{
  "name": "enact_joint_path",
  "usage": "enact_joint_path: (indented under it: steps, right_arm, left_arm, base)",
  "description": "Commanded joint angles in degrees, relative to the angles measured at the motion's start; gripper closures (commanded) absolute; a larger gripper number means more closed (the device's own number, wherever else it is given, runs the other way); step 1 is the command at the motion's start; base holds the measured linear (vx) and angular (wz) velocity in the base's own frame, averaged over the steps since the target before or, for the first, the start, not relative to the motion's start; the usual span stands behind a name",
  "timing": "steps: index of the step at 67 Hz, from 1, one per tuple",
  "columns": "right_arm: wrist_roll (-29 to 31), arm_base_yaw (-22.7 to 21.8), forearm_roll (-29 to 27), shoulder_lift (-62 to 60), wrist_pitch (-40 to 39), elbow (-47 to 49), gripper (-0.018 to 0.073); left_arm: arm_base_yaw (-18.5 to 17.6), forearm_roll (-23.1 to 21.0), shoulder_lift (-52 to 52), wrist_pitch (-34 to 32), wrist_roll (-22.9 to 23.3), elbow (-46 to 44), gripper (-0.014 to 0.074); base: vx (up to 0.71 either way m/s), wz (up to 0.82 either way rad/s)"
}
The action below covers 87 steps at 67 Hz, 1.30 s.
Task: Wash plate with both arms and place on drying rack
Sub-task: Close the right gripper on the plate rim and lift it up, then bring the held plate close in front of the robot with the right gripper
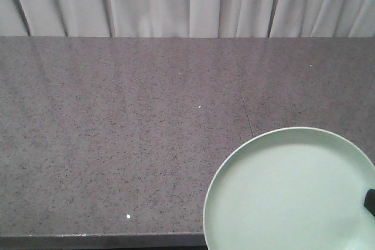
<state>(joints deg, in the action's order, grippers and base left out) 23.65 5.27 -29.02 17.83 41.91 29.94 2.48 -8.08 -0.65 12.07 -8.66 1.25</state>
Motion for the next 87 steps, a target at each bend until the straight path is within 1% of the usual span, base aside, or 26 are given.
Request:
enact_joint_path:
  steps: [1, 87]
  right_arm:
    - [0.48, -0.39, -1.42, 0.6, -4.51, 1.5, 0.0564]
    - [0.48, -0.39, -1.42, 0.6, -4.51, 1.5, 0.0564]
  left_arm:
    - [0.06, -0.27, -0.86, -3.97, 0.68, -1.28, 0.0603]
    - [0.06, -0.27, -0.86, -3.97, 0.68, -1.28, 0.0603]
  base:
    - [0.0, 0.0]
    - [0.0, 0.0]
